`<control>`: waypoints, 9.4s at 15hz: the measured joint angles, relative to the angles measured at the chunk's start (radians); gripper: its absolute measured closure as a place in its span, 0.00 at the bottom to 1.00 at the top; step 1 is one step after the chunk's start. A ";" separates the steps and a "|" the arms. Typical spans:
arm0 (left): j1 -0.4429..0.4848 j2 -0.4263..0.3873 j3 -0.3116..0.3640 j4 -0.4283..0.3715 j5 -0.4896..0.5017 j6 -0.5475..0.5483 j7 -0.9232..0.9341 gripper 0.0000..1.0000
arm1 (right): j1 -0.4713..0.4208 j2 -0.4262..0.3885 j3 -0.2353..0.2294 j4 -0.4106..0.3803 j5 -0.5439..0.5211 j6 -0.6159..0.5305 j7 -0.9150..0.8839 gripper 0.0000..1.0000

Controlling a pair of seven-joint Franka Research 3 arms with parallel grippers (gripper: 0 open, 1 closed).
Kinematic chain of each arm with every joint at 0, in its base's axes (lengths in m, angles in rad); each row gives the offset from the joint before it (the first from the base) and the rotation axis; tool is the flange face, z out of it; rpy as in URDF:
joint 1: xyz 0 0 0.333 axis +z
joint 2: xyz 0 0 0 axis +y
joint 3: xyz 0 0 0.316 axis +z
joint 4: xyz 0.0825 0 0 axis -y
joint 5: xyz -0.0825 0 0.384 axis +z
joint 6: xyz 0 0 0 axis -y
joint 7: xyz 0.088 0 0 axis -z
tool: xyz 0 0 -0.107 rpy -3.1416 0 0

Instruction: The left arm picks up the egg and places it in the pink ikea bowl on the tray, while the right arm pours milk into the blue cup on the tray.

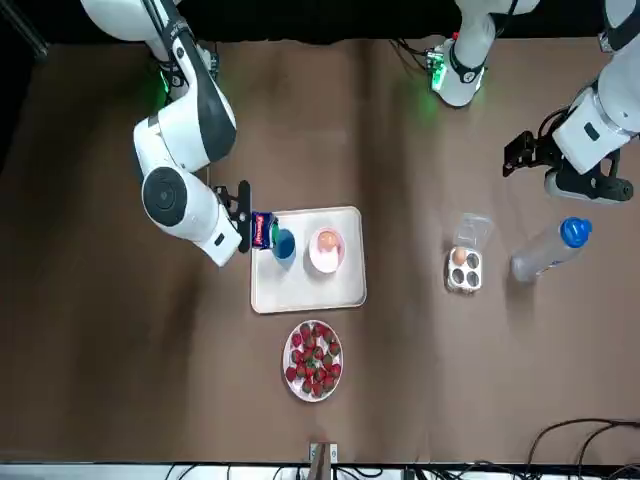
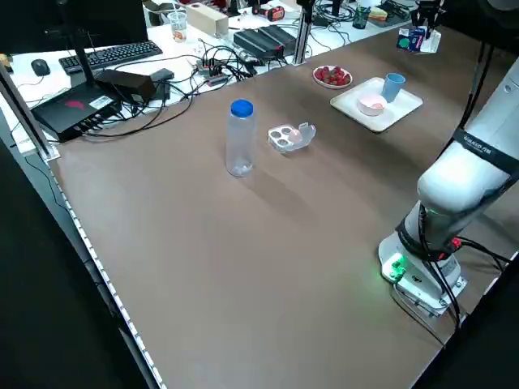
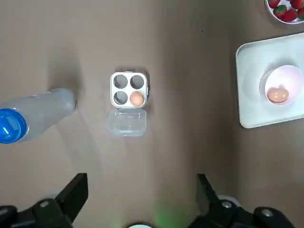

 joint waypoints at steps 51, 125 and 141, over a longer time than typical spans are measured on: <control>-0.008 0.000 -0.002 -0.001 0.000 -0.013 0.000 0.00 | -0.538 0.014 -0.018 0.005 0.437 -0.078 -0.471 0.63; -0.016 0.001 -0.019 0.001 0.114 0.027 -0.020 0.00 | -1.092 0.486 -0.018 -0.014 0.806 -0.241 -1.203 0.00; -0.016 0.000 -0.046 0.004 0.120 0.029 -0.062 0.00 | -0.958 0.297 -0.003 0.122 0.646 -0.240 -0.552 0.00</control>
